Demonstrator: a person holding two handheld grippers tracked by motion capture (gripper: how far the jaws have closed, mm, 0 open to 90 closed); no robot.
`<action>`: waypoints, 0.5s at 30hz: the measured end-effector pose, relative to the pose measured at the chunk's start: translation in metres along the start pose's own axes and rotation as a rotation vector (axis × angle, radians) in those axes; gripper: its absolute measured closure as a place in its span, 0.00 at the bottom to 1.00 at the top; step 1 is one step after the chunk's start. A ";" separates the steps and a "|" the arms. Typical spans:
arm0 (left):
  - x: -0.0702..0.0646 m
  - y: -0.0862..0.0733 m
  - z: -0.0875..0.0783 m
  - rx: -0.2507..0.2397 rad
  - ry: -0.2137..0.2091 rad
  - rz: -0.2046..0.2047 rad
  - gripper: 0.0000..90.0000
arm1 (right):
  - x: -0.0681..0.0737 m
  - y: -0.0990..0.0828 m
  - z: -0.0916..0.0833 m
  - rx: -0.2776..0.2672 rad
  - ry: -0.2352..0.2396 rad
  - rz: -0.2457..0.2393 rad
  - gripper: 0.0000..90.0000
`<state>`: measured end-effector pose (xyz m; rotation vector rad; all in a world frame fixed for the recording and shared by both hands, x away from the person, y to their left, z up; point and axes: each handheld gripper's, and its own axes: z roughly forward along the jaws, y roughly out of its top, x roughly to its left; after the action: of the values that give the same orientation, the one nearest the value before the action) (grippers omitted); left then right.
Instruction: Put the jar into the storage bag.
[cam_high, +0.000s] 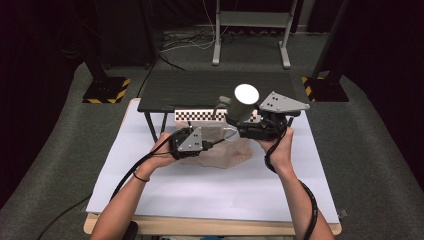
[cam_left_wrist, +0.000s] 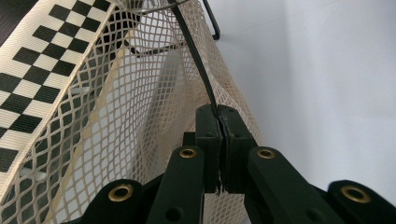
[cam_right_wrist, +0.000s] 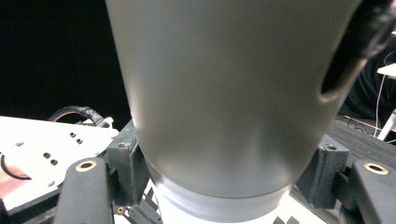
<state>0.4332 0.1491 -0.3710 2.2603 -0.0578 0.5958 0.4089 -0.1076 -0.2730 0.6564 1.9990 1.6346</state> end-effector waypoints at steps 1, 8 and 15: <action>0.000 0.000 0.000 0.000 0.000 0.001 0.97 | 0.000 0.000 0.002 0.000 -0.001 0.001 0.34; 0.000 0.001 -0.001 -0.003 0.000 0.005 0.97 | -0.002 -0.001 0.014 0.010 -0.002 0.011 0.34; -0.001 0.001 -0.001 -0.004 -0.003 0.007 0.97 | -0.003 -0.001 0.023 0.015 0.000 0.015 0.34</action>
<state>0.4321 0.1485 -0.3699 2.2582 -0.0678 0.5953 0.4253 -0.0924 -0.2781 0.6783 2.0127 1.6306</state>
